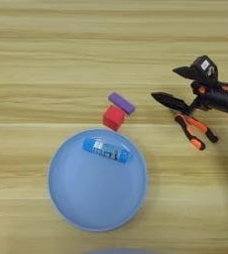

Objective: Move the objects on the table

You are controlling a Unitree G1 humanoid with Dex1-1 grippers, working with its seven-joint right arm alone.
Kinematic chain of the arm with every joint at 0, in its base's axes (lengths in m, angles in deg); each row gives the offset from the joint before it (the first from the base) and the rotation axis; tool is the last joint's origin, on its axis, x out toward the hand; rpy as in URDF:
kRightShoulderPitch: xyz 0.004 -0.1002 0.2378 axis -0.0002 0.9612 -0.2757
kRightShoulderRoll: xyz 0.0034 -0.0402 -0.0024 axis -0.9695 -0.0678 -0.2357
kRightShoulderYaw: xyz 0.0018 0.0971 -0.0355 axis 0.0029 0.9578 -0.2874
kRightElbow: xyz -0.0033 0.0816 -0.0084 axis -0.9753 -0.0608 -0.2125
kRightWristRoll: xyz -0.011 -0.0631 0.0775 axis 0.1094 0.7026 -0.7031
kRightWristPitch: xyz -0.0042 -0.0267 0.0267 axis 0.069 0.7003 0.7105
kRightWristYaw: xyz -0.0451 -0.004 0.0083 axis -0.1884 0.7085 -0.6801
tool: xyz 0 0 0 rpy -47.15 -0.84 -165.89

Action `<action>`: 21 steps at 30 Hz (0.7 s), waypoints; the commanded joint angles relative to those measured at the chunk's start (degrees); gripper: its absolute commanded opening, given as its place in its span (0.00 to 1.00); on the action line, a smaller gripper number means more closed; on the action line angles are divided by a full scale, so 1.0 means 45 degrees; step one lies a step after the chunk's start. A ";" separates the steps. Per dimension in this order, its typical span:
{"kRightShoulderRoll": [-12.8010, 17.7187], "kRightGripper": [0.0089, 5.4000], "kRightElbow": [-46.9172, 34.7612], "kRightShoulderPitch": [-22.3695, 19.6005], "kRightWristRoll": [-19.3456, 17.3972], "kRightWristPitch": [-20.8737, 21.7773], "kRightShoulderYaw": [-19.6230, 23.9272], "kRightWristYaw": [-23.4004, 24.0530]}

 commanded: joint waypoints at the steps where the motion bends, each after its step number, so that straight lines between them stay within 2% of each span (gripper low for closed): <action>1: 0.0853 1.00 -0.0343 -0.0117 0.0113 0.0453 0.0474 0.0295; 9: 0.1286 1.00 -0.0203 0.1126 0.0286 0.0150 0.0775 0.0646; 17: 0.0684 1.00 0.0457 0.1584 0.0533 0.0320 0.1219 0.2073; 21: 0.0333 1.00 0.0276 0.2396 0.0591 0.0104 0.1016 0.2504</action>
